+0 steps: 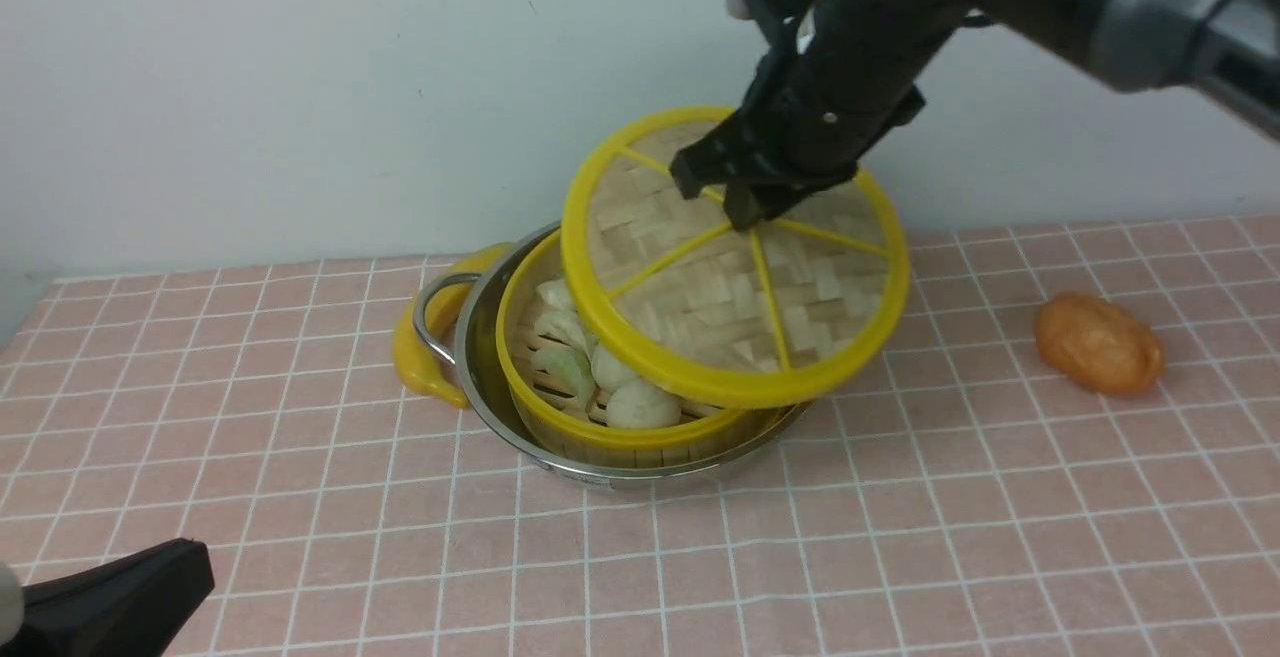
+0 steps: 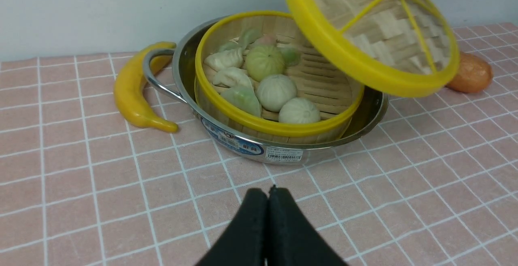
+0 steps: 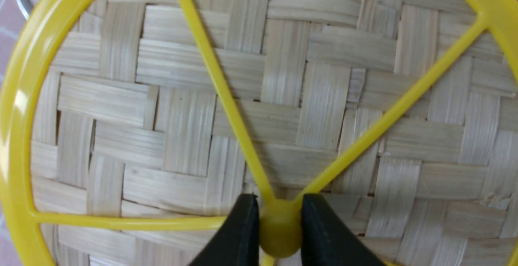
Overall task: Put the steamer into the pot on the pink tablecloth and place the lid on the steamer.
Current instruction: 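Place the bamboo steamer lid onto the steamer basket in the pot with the right gripper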
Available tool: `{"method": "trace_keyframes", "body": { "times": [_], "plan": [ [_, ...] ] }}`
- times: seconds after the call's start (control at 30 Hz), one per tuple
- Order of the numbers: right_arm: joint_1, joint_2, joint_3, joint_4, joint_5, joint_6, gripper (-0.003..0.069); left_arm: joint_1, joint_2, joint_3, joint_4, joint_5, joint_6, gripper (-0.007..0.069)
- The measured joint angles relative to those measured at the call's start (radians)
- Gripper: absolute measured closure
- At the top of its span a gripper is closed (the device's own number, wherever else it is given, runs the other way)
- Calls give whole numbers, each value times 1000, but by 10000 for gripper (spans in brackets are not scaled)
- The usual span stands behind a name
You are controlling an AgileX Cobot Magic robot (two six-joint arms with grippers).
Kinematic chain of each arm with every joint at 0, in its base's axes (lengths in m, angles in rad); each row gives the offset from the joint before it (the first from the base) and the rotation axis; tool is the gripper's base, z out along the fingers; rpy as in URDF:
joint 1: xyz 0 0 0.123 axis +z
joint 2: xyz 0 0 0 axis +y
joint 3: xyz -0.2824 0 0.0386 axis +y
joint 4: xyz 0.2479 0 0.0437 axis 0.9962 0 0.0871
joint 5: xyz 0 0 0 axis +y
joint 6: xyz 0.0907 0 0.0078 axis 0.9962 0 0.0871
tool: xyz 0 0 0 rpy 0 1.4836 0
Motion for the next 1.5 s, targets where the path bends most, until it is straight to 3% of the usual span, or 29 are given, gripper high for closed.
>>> {"method": "trace_keyframes", "body": {
  "times": [0.27, 1.5],
  "plan": [
    [12, 166, -183, 14, 0, -3, 513, 0, 0, 0, 0, 0, 0, 633],
    [59, 261, -195, 6, -72, -108, 513, 0, 0, 0, 0, 0, 0, 623]
  ]
}}
